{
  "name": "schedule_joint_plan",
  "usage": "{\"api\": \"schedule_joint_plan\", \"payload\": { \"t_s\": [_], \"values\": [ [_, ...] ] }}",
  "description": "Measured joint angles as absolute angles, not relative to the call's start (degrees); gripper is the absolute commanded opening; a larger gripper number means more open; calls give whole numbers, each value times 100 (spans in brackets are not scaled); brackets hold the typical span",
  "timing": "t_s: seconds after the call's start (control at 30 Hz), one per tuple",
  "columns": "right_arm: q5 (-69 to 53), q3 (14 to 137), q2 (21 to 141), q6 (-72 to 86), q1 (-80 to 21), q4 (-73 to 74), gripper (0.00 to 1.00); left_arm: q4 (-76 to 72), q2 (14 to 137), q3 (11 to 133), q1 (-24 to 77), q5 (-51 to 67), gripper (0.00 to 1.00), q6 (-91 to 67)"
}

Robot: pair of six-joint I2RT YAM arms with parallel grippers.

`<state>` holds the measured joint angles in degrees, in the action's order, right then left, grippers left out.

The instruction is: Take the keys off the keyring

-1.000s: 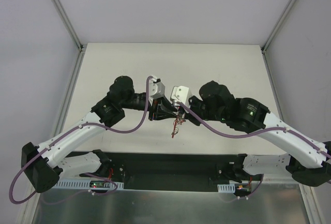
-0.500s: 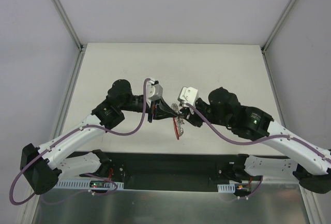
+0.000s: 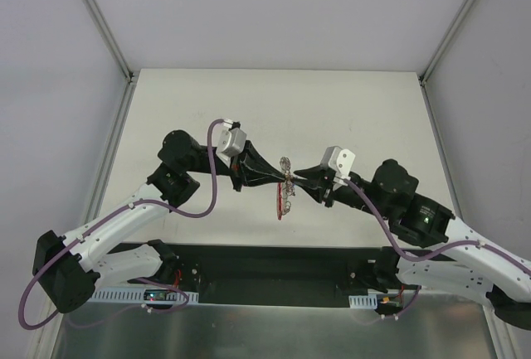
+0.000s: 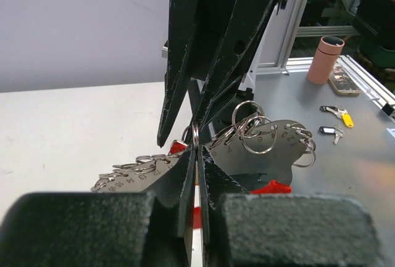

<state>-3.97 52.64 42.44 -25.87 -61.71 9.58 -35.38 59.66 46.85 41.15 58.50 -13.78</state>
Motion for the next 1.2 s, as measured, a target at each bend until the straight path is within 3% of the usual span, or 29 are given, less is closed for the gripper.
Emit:
{"api": "schedule_joint_plan", "payload": {
  "t_s": [0.3,0.43,0.57,0.73,1.2],
  "values": [
    [-541,4707,3809,-2571,-6169,-14,23,-4010,6007,4685,4115,6036,0,-1695],
    [-537,4582,3599,-2585,-6169,-104,32,-4093,6029,4685,4115,6104,0,-1728],
    [-517,4530,3387,-2598,-6169,-102,34,-4154,6069,4685,4115,6128,0,-1756],
    [-563,4530,3299,-2600,-6169,-108,22,-4193,6154,4685,4115,6154,0,-1855],
    [-1111,4530,3756,-2502,-6169,-384,8,-4296,6187,4685,4115,6152,0,-1938]
  ]
}}
